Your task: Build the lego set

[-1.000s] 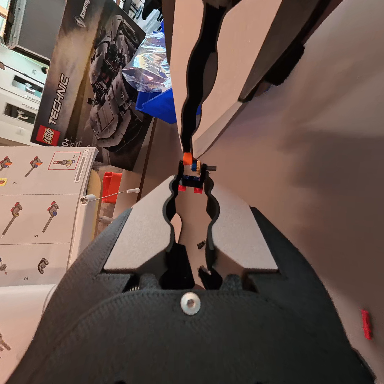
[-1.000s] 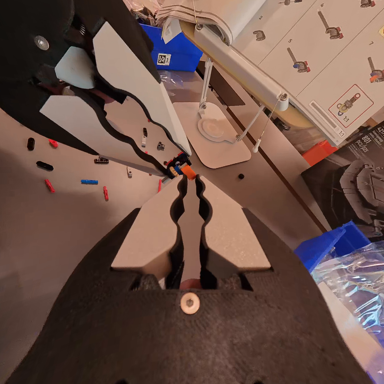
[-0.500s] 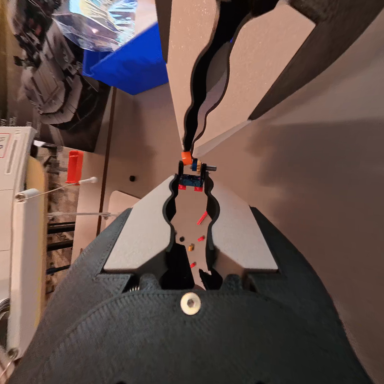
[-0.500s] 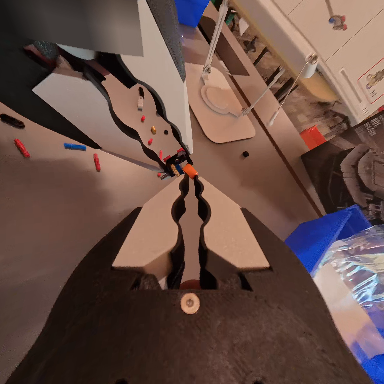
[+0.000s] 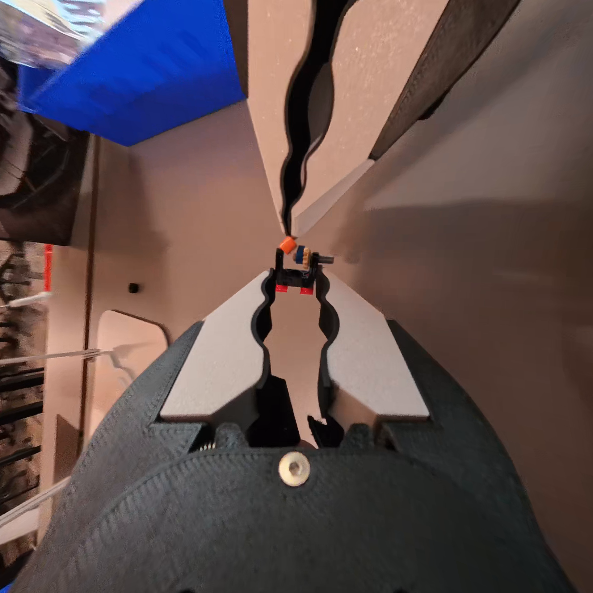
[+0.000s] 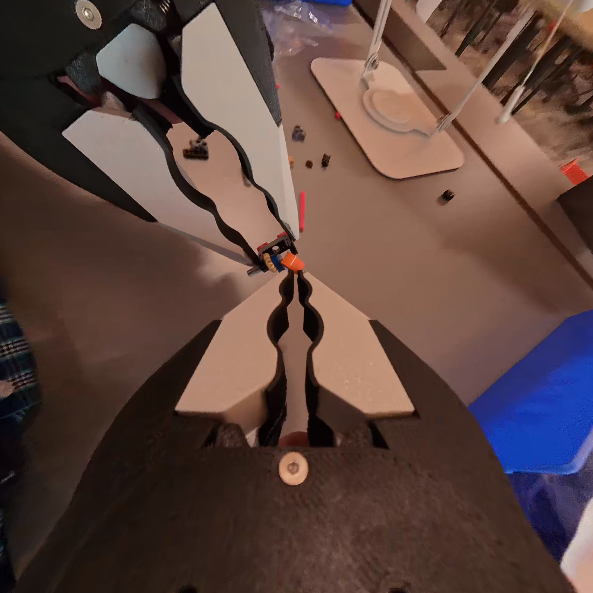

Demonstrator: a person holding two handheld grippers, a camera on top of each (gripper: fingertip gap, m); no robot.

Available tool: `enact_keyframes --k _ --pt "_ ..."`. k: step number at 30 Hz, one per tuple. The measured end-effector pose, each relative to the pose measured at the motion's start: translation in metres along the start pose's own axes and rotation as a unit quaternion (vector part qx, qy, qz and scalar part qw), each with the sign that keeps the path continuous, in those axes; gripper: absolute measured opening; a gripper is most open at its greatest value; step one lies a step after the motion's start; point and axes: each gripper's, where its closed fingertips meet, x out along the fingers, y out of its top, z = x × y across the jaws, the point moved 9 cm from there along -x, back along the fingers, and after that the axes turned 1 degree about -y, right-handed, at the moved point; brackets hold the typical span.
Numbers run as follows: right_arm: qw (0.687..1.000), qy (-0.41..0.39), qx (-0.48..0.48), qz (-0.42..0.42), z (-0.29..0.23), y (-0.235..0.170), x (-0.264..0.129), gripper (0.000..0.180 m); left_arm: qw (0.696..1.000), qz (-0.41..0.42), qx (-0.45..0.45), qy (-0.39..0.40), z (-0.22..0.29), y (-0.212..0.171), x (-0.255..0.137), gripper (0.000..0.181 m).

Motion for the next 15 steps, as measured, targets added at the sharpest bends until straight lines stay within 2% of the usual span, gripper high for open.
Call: enact_keyframes --k 6,11,15 --pt "0.998 0.040 0.011 -0.040 -0.013 -0.020 0.005 0.000 0.998 -0.038 0.000 -0.054 0.017 -0.001 0.012 0.023" --pt "0.998 0.051 0.038 -0.030 -0.002 -0.025 0.000 0.000 0.997 -0.039 -0.013 -0.070 0.020 -0.007 0.011 0.023" --pt "0.997 0.047 0.040 -0.044 0.009 -0.030 0.001 0.012 0.996 -0.039 -0.031 -0.070 0.018 -0.014 0.008 0.023"
